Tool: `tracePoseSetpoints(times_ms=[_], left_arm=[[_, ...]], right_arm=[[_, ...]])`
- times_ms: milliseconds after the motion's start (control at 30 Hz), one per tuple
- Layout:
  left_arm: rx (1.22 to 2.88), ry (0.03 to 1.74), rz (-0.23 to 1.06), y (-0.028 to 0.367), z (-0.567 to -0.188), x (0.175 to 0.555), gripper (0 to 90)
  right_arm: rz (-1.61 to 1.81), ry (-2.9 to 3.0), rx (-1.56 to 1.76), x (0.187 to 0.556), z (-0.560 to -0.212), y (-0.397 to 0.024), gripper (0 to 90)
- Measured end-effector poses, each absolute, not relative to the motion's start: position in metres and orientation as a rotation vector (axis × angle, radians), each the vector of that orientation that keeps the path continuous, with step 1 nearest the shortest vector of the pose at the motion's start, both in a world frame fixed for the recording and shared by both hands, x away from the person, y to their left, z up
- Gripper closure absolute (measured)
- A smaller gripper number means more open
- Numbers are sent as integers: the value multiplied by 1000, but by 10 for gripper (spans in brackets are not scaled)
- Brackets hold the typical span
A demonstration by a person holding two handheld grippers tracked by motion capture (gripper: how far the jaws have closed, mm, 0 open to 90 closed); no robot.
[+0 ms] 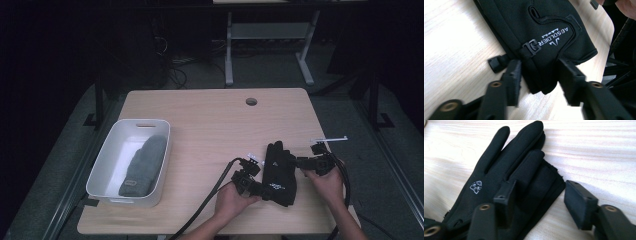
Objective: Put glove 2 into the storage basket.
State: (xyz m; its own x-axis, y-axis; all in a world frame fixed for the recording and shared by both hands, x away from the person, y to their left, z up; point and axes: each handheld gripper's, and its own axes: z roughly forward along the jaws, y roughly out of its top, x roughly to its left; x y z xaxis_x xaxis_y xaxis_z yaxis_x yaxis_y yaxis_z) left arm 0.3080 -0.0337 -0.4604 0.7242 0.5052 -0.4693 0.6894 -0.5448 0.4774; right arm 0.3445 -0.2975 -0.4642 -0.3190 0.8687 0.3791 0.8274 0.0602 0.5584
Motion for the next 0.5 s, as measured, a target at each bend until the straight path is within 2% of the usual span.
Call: tracePoseSetpoints(times_ms=[233,333,500], left_arm=[[2277,889,-374,-37,-463,314,773],[2265,900,-398,-36,-464,315,794],[2258,899,-411,-31,-464,317,806]], right_arm=[[1113,2279,1789,342,-465,-294,658],[1151,2275,1825,342,-467,-295,715],[1223,2254,1866,342,-466,-300,758]])
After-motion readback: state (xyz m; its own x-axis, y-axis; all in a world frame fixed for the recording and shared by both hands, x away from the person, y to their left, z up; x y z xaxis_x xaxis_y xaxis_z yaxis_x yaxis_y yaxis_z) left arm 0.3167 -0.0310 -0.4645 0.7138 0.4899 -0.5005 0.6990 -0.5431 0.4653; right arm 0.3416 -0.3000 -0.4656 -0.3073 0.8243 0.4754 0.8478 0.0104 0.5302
